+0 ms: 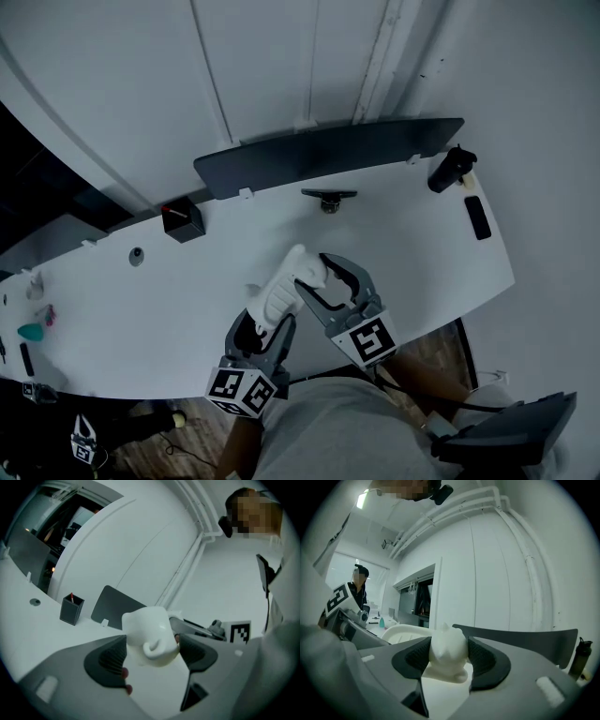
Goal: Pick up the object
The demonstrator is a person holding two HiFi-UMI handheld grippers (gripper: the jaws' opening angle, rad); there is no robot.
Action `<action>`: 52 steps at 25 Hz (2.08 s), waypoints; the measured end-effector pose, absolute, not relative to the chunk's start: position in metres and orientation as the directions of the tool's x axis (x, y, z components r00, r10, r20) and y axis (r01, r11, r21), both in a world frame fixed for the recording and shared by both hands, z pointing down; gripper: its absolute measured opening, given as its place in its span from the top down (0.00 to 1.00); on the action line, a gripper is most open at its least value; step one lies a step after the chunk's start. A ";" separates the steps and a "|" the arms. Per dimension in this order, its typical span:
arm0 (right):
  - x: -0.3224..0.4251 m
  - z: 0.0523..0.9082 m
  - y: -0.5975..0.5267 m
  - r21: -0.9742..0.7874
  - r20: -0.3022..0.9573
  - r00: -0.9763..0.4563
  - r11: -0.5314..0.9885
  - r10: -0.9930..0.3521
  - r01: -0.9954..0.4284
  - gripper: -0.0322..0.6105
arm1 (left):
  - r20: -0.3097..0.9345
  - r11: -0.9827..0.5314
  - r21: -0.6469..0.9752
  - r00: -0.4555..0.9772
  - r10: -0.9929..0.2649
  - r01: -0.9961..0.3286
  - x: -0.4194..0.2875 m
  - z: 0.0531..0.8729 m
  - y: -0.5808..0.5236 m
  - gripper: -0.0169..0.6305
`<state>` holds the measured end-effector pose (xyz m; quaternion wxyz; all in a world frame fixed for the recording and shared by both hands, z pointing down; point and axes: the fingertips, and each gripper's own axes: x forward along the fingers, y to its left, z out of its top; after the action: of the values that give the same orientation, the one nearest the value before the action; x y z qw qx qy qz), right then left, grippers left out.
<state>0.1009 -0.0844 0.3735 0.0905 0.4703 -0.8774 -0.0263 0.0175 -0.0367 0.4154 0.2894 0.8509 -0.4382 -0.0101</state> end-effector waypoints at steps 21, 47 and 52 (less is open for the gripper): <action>0.108 0.390 0.004 0.127 0.146 -0.613 0.630 -0.776 -0.766 0.57 | 0.342 -0.391 0.395 0.528 -0.777 -0.831 0.028 0.427 0.056 0.44; 0.094 0.372 0.089 0.152 0.154 -0.326 0.348 -0.933 -0.925 0.57 | 0.274 -0.630 0.403 0.745 -0.608 -0.663 0.006 0.412 0.114 0.44; 0.102 0.364 0.113 0.200 0.148 -0.306 0.332 -0.940 -0.922 0.57 | 0.264 -0.653 0.399 0.763 -0.590 -0.643 0.014 0.409 0.133 0.44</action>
<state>0.1019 0.1128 0.3645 0.1194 0.5767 -0.8073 -0.0387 0.0137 0.1334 0.4088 0.2407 0.9075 -0.3397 0.0551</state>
